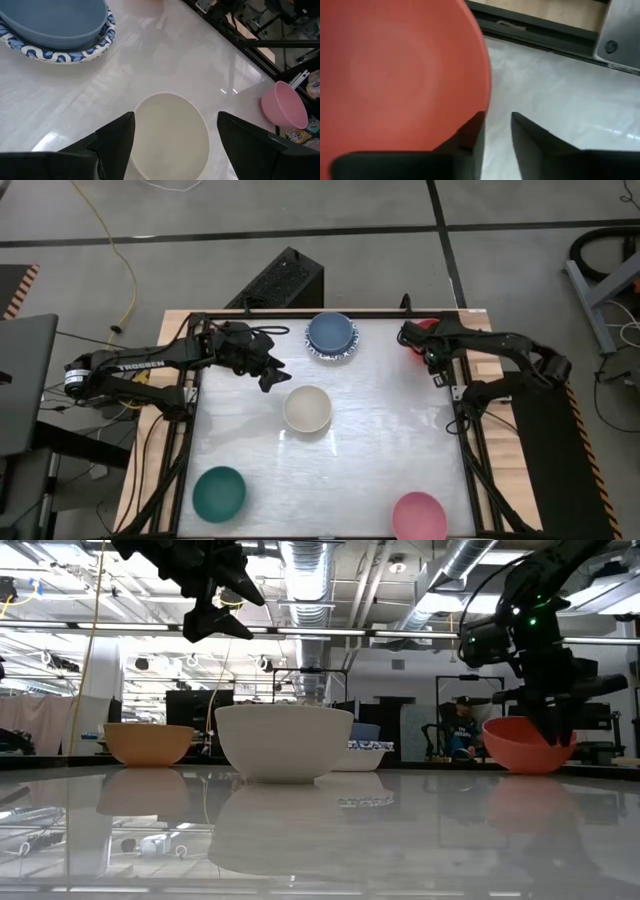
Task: Nest bowls inside each other
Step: Stack the orange bowl on top of the blue bowl
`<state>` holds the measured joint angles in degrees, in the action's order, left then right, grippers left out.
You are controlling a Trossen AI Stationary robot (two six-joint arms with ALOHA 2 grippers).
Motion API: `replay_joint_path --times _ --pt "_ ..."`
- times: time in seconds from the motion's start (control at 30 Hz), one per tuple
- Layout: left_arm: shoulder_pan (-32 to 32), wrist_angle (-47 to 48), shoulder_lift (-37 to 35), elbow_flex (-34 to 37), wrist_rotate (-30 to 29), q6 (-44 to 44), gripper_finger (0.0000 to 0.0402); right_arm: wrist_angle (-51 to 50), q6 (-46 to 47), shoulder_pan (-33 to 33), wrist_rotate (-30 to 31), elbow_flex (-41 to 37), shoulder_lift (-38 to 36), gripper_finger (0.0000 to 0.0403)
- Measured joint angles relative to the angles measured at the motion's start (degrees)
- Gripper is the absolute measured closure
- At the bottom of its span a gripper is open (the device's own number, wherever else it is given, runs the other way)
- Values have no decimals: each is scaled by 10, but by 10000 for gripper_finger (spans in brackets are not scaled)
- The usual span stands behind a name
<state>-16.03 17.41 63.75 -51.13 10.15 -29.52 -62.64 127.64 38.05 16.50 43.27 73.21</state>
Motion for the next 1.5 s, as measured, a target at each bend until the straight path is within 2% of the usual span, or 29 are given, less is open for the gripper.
replay_joint_path --times 0.27,0.53,0.77,0.97,1.07,1.2,1.4,1.5 --pt "0 0 0 0 0 0 130 21 -6 2 10 0 7 392" --pt "0 -1 0 0 -4 6 130 29 -96 1 7 0 -12 396" --pt "0 -1 0 0 -5 13 130 124 -249 -9 4 1 -30 398" --pt "0 -1 0 0 -4 13 130 153 -361 -25 7 48 -32 398" --pt "0 -1 0 0 -2 13 130 152 -474 -23 17 82 -32 394" --pt "0 -1 0 0 -1 13 130 149 -706 -19 17 136 -32 369" --pt "0 -1 0 0 -3 13 130 59 -954 -4 17 210 5 300" --pt "0 0 0 0 -3 12 130 10 -1035 8 17 224 39 253"
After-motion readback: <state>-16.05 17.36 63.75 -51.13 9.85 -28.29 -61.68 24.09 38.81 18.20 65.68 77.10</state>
